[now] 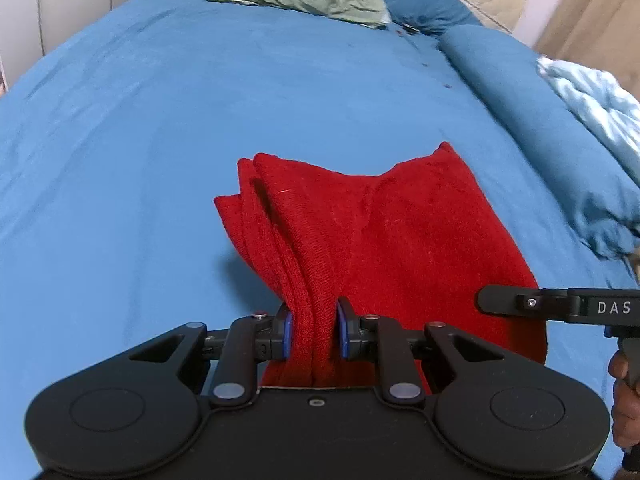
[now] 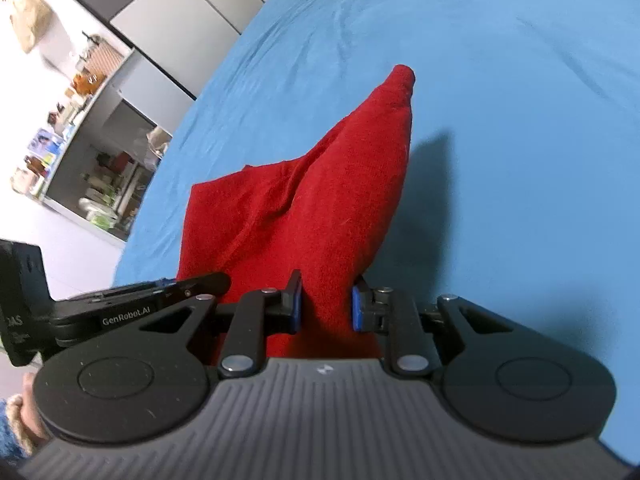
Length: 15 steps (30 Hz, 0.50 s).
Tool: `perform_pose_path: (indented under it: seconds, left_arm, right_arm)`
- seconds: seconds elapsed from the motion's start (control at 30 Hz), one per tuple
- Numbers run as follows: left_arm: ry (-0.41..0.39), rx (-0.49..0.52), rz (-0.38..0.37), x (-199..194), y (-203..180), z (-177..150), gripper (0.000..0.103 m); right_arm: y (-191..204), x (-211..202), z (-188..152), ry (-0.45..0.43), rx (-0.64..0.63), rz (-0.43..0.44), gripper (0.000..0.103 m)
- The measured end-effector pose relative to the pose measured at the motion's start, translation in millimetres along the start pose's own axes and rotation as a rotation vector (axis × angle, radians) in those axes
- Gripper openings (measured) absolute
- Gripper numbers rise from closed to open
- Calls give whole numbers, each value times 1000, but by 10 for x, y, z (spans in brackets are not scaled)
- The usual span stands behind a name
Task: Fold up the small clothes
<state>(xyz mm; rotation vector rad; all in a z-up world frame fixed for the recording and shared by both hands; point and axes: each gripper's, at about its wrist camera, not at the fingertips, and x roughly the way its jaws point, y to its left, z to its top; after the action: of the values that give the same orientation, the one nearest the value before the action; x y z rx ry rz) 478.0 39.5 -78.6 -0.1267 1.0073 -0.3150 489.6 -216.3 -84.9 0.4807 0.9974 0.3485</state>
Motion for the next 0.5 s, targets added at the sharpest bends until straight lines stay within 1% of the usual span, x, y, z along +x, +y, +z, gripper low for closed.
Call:
perform_pose_path:
  seconds: [0.07, 0.13, 0.2, 0.27, 0.3, 0.33, 0.37, 0.4, 0.43, 0.5]
  left_arm:
    - [11, 38, 0, -63, -270, -192, 23]
    - [38, 56, -1, -45, -482, -415, 23]
    - [76, 49, -6, 82, -637, -649, 23]
    - [102, 53, 9, 243, -742, -872, 24]
    - [104, 59, 36, 309, -781, -972, 24]
    - [93, 70, 76, 353, -810, -1054, 26]
    - [75, 81, 95, 377, -831, -1122, 28]
    - [57, 86, 110, 391, -835, -1155, 33]
    - [46, 91, 129, 404, -844, -1179, 37]
    - [35, 99, 147, 427, -895, -1169, 40]
  right_arm:
    - [-124, -275, -151, 11, 13, -9, 38]
    - [-252, -469, -326, 28, 18, -28, 38]
    - [-404, -542, -549, 57, 30, -65, 38]
    - [-583, -526, -757, 81, 31, -98, 39]
    - [-671, -492, -852, 89, 27, -115, 39]
    - [-744, -457, -932, 92, 22, -132, 40]
    - [-828, -425, -1006, 90, 23, -144, 41]
    - [-901, -405, -1063, 79, 30, -132, 42]
    - [-958, -394, -1104, 60, 41, -118, 46]
    - [-1009, -358, -1135, 45, 64, -98, 48]
